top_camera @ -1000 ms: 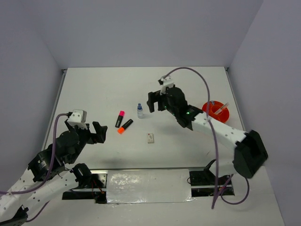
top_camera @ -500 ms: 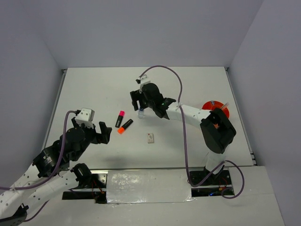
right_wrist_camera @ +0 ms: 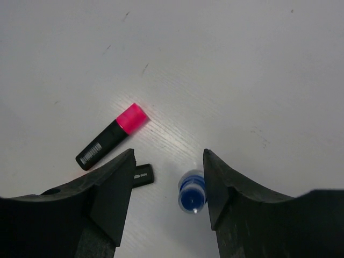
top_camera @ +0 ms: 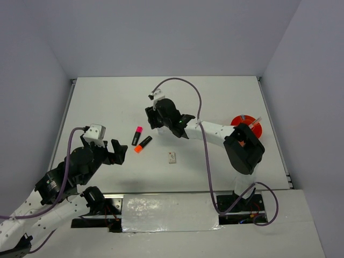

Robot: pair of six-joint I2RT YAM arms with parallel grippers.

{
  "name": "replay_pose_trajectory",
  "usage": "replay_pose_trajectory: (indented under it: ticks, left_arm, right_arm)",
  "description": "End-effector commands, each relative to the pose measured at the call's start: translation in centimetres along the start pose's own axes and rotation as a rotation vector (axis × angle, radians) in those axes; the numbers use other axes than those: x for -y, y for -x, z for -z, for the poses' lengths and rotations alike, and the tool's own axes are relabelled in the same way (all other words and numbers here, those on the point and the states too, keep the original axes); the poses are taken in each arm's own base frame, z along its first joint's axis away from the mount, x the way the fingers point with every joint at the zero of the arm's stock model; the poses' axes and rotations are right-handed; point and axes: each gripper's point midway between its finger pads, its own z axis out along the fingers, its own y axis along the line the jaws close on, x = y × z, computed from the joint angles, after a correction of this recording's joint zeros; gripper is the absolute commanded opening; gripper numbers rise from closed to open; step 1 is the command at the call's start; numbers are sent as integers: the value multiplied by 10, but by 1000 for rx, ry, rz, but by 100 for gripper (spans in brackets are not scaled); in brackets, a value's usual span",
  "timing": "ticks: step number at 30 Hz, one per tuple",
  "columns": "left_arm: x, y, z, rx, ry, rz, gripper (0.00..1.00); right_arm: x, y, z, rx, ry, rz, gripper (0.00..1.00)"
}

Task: Sort the stationery into containers
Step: Pick up the stationery from the center of the board, then place the stationery in the storage box.

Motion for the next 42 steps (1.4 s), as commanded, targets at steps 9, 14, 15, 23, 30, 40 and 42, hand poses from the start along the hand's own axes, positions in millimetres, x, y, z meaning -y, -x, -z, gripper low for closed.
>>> replay_pose_trajectory:
  ticks: [9, 14, 15, 23, 30, 40, 42]
  left_arm:
    - [6, 13, 1, 47, -32, 7, 99]
    - [7, 12, 0, 41, -34, 3, 99]
    - [7, 13, 1, 42, -33, 4, 99]
    - [8, 12, 0, 39, -42, 1, 99]
    - [9, 17, 7, 69, -68, 12, 99]
    - [16, 18, 10, 75, -116, 7, 99]
    - [17, 19, 11, 80, -124, 8, 99]
  right_arm:
    - [5, -25, -3, -17, -73, -9, 55]
    - [8, -28, 1, -21, -88, -13, 33]
    - [8, -31, 2, -24, -86, -14, 30]
    - [5, 22, 49, 124, -66, -7, 0]
    - [142, 82, 194, 216, -511, -119, 0]
    - [302, 22, 421, 475, -1350, -605, 0]
    - [303, 11, 436, 494, -1434, -654, 0]
